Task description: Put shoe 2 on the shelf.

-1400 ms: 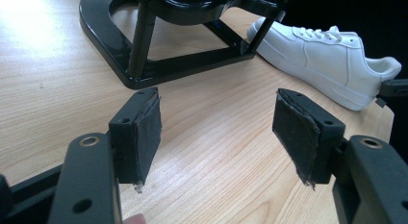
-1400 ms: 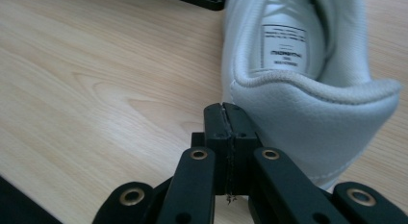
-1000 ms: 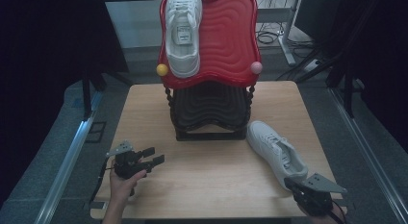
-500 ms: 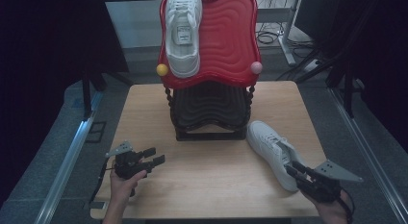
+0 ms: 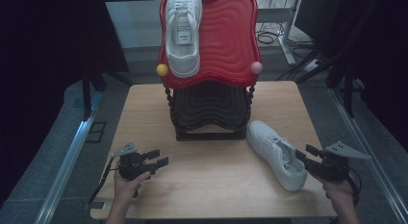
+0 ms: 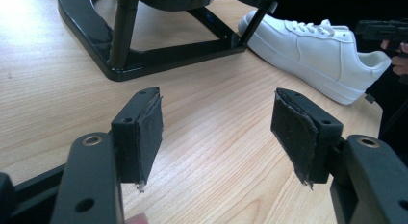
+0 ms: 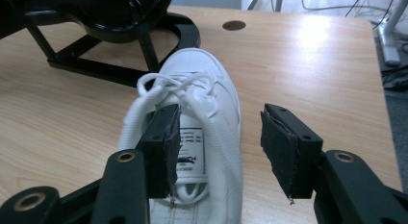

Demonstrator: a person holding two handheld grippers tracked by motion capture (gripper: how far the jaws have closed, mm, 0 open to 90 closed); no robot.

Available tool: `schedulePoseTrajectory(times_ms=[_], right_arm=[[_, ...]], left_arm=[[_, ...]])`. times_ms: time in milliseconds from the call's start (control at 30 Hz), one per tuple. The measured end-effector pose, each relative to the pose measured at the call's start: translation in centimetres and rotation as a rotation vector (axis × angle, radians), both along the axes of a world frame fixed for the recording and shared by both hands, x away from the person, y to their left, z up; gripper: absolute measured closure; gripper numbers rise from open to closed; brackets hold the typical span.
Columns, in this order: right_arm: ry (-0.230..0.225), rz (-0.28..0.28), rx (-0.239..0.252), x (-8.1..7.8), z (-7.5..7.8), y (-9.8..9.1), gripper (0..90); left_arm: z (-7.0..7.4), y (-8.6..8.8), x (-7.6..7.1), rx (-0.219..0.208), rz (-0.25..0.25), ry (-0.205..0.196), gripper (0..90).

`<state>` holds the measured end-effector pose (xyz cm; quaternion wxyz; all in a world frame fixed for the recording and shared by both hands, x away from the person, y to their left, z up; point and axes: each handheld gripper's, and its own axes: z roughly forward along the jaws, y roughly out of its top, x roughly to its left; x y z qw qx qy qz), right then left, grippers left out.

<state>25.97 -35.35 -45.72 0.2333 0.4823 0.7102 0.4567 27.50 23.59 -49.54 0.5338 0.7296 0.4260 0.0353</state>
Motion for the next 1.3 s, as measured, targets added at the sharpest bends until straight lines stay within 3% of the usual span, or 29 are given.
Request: schedulePoseTrajectory(times_ms=[100,167,367,600,700,767,933,1000,1100,1167,1300], right_arm=[[0.023,0.029,0.028,1.4,-0.4,0.0,47.5],[0.033,0.054,0.022,2.3,-0.4,0.4,47.5],[0.088,0.124,-0.060,4.2,-0.4,2.1,46.7],[0.143,0.101,-0.117,6.0,-1.5,2.9,51.5],[0.148,0.102,-0.083,6.2,-1.6,2.5,60.1],[0.140,0.096,-0.090,6.0,-1.5,2.4,64.2],[0.103,0.082,-0.228,5.5,-1.5,3.5,66.1],[0.113,0.079,-0.251,5.5,-1.5,3.5,65.9],[0.125,0.073,-0.241,5.5,-2.1,3.4,66.5],[0.099,0.051,-0.192,5.4,-2.4,3.0,70.9],[0.098,0.044,-0.122,5.4,-2.7,2.3,77.9]], left_arm=[[0.0,0.0,0.0,0.006,-0.002,0.002,35.9],[0.0,0.0,0.0,0.006,-0.005,0.000,35.8],[0.1,0.2,-0.1,0.002,-0.002,-0.001,35.8],[0.1,0.1,-0.1,0.001,-0.005,0.003,36.0],[0.1,0.1,-0.1,-0.002,-0.009,0.001,36.0],[0.0,0.1,0.0,0.000,-0.011,0.002,36.0],[0.1,0.1,-0.2,-0.006,-0.012,0.002,36.0],[0.2,0.2,-0.2,-0.008,-0.011,-0.003,36.0],[0.2,0.3,-0.2,-0.012,-0.008,-0.004,36.0],[0.1,0.3,-0.1,-0.012,-0.010,0.000,36.0],[-0.1,0.2,-0.1,-0.007,-0.011,0.006,36.0]])
